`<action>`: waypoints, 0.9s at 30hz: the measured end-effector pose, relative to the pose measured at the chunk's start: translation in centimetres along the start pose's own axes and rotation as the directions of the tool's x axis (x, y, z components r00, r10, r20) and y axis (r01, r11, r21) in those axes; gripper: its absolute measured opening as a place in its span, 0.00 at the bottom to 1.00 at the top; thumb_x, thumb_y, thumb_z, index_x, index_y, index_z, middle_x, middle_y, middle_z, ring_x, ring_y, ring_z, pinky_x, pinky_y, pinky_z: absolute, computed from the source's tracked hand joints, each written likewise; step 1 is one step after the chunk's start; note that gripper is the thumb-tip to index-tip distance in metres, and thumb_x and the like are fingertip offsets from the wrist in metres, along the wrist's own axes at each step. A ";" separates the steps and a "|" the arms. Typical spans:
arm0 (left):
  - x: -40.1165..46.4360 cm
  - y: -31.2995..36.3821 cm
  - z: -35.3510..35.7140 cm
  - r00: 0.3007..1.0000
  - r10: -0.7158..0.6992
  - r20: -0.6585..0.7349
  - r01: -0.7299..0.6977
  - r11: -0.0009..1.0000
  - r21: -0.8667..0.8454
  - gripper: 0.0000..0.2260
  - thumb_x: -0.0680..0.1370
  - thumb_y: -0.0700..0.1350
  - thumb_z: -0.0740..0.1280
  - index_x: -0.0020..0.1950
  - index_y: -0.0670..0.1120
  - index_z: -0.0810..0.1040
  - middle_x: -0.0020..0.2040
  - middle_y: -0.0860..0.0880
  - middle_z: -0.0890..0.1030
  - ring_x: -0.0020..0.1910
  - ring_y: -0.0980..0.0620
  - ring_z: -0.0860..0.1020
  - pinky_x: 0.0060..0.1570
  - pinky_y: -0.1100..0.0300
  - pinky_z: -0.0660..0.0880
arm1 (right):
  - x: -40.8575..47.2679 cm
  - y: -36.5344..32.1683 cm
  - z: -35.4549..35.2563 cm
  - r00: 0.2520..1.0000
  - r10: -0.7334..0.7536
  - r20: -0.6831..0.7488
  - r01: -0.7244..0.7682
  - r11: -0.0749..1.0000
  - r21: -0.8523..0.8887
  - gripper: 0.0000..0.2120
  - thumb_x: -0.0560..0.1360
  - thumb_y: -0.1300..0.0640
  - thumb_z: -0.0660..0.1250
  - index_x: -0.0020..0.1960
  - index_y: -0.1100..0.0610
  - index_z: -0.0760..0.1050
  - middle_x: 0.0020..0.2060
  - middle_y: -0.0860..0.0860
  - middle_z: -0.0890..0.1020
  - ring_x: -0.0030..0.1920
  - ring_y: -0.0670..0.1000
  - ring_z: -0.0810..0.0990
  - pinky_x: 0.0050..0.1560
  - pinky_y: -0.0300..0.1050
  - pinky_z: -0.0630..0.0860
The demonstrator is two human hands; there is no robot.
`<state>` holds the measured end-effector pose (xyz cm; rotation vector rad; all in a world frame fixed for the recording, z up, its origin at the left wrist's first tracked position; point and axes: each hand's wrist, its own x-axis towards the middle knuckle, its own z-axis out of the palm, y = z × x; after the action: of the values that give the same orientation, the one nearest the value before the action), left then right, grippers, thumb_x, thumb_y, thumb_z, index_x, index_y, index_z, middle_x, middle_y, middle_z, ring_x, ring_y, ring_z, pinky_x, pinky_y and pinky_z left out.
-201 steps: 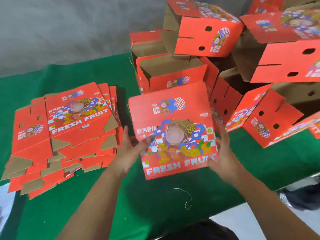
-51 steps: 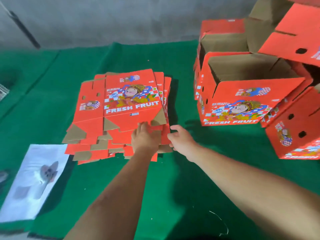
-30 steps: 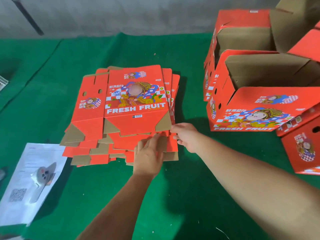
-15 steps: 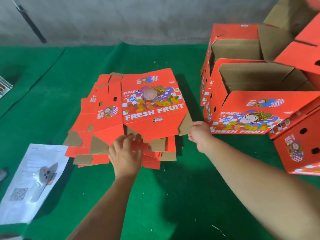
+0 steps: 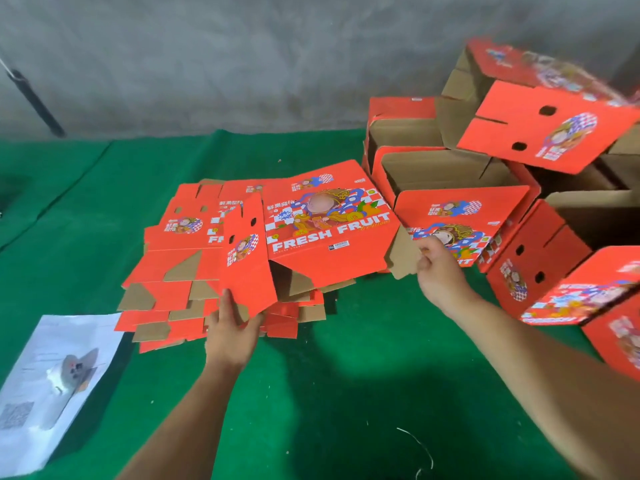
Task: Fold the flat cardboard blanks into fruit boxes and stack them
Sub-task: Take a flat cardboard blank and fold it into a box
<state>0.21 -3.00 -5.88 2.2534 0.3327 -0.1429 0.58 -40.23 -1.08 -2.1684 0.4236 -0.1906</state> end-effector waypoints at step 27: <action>-8.9 11.4 -1.3 0.906 0.159 -0.391 -0.417 0.480 -0.772 0.15 0.78 0.62 0.70 0.60 0.56 0.80 0.59 0.53 0.84 0.59 0.52 0.81 0.64 0.46 0.75 | -10.3 -5.5 -16.1 0.964 -0.197 -0.178 0.228 0.958 0.172 0.19 0.85 0.53 0.61 0.47 0.69 0.76 0.37 0.66 0.74 0.38 0.47 0.70 0.40 0.47 0.64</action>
<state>-5.05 -10.74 5.17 1.2810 0.0944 0.4467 -12.30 -45.57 13.08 -2.0123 0.2481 -0.5082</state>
